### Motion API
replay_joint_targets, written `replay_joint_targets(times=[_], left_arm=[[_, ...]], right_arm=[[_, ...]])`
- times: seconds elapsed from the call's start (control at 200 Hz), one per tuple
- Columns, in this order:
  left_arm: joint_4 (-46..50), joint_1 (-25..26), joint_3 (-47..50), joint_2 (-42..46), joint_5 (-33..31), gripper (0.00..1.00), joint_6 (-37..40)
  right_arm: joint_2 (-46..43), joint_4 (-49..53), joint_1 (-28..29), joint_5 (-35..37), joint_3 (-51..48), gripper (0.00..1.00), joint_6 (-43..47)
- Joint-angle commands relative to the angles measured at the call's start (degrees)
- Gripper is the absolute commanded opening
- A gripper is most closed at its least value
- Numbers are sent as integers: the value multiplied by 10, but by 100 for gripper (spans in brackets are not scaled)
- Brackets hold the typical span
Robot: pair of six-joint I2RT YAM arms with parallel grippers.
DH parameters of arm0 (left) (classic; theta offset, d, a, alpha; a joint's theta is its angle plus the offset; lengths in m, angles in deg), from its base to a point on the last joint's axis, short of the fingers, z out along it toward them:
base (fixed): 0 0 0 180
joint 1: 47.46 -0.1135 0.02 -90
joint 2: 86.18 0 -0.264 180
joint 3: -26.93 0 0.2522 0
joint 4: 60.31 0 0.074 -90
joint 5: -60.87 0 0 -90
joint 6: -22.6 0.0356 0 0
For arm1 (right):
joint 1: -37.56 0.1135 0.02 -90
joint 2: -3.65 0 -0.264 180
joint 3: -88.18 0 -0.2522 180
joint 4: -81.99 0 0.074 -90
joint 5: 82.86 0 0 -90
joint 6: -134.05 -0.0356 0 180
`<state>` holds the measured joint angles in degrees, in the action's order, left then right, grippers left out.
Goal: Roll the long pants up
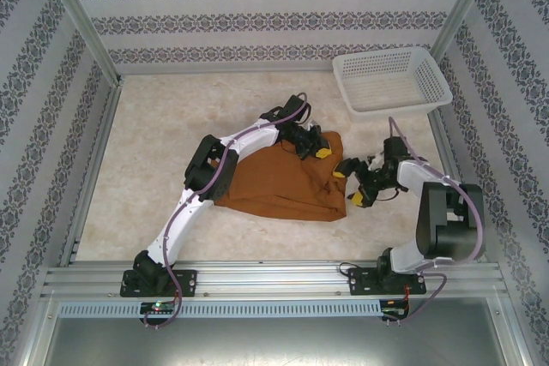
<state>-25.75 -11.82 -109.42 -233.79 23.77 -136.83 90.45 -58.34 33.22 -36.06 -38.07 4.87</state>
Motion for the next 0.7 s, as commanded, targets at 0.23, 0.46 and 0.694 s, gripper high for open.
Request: replay_joint_targets(times=[0.23,0.46,0.694], left_arm=[[20,2,-23,-15,-13,0,-2],[14,2,-20,-14,-16,0,-5],[14,-5,-31,-3,-22,83,0]], right_arm=[[51,-81,58,-7,19,69,-36],[70,-66,66,-4,54,12,-24],[49,159,59,147,183,0,116]])
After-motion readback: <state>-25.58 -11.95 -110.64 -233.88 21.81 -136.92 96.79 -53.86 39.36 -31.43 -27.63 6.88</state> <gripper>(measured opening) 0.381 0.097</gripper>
